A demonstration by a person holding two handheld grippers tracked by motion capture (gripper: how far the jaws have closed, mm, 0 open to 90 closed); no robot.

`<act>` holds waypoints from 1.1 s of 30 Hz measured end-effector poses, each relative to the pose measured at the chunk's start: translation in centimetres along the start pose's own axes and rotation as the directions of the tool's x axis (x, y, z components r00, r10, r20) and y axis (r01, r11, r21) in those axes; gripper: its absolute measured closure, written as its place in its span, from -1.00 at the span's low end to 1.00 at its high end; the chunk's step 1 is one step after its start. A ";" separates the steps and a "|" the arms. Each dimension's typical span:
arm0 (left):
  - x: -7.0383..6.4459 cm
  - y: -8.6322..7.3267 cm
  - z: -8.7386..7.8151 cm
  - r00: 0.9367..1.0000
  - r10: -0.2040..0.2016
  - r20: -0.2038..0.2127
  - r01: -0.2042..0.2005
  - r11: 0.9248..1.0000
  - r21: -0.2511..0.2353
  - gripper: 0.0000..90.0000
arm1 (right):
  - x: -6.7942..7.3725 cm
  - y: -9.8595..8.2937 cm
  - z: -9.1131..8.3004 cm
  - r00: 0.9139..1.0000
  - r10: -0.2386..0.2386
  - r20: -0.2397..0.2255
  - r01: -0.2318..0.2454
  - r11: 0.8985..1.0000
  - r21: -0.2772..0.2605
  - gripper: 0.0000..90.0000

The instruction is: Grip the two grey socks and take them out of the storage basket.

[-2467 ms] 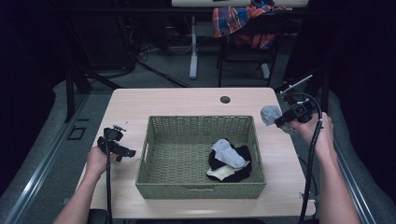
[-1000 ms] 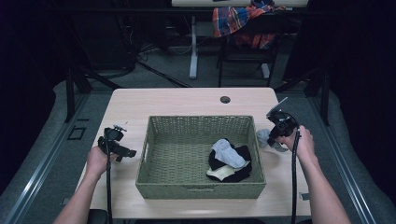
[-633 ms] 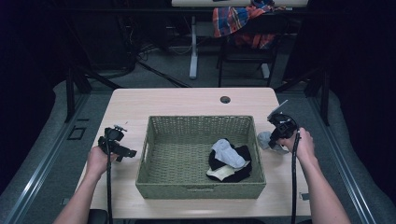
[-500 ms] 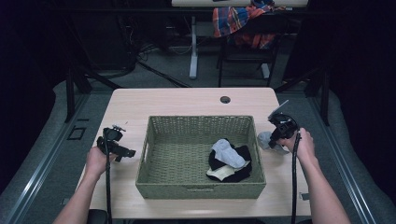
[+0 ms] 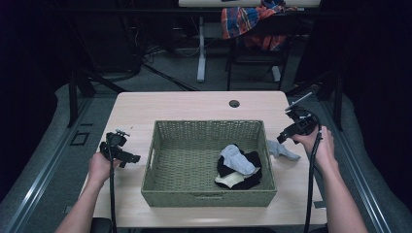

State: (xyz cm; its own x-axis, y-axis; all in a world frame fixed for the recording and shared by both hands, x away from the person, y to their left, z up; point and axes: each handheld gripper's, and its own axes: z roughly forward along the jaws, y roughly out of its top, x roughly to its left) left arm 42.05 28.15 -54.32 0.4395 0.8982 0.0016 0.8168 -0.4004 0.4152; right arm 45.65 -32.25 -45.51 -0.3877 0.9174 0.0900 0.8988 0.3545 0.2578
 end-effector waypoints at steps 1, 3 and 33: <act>-0.1 0.0 0.0 1.000 0.007 -0.002 -0.007 1.000 0.000 -1.00 | 0.2 0.0 -0.4 1.000 -0.002 -0.001 0.002 1.000 -0.016 -0.69; -0.1 0.0 0.0 1.000 0.008 0.002 -0.008 1.000 0.002 -1.00 | 0.8 0.1 -1.5 1.000 -0.007 -0.008 0.007 0.999 -0.040 -0.76; -0.2 0.0 0.1 1.000 0.012 0.009 -0.012 1.000 0.005 -1.00 | 14.5 2.7 -0.5 0.935 -0.344 -0.081 0.344 0.939 -0.020 -1.00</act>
State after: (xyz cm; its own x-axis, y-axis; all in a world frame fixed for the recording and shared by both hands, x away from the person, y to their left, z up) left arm 42.00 27.94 -54.45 0.4523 0.8918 -0.0016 0.8135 -0.4118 0.4107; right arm 42.36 -18.08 -43.04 -0.6887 0.7213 0.0736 0.7065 0.6448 0.2918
